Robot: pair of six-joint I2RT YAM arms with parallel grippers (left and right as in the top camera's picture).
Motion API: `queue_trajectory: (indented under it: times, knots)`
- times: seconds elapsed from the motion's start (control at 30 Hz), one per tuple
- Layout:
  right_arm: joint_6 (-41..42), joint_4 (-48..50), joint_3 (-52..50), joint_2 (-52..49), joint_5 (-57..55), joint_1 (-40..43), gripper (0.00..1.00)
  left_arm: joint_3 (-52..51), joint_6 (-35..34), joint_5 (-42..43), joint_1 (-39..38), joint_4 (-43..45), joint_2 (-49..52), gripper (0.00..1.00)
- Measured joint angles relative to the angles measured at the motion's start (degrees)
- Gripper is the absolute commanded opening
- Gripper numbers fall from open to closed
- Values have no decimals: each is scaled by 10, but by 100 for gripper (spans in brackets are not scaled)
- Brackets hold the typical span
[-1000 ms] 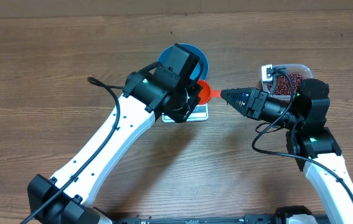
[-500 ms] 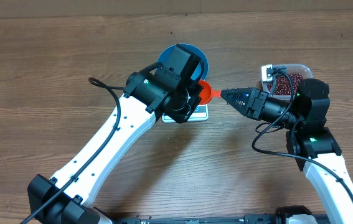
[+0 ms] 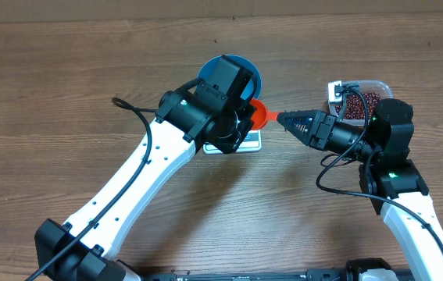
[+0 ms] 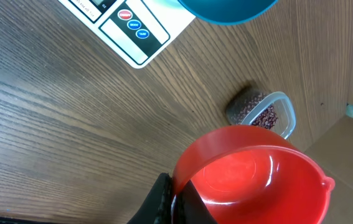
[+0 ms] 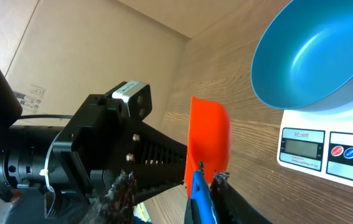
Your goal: Scoop item into bowl and weigh 150g on scale
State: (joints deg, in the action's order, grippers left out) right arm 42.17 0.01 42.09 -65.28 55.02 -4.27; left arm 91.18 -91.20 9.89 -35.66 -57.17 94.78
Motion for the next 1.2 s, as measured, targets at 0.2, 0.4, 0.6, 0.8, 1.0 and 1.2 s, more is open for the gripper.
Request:
queue_trajectory:
  times: [0.2,0.4,0.6,0.8,1.0,1.2]
  knots:
    - [0,0,0,0,0,0,35,0,0,0,-1,0,0,4]
    - [0,0,0,0,0,0,31,0,0,0,-6,0,0,4]
    - [0,0,0,0,0,0,26,0,0,0,-6,1,0,4]
    - [-1,0,0,0,-4,0,14,0,0,0,-6,2,0,4]
    - [0,0,0,0,-4,0,7,0,0,2,-6,2,0,4]
    - [-2,-1,0,0,-9,0,4,0,-2,2,-6,2,0,13]
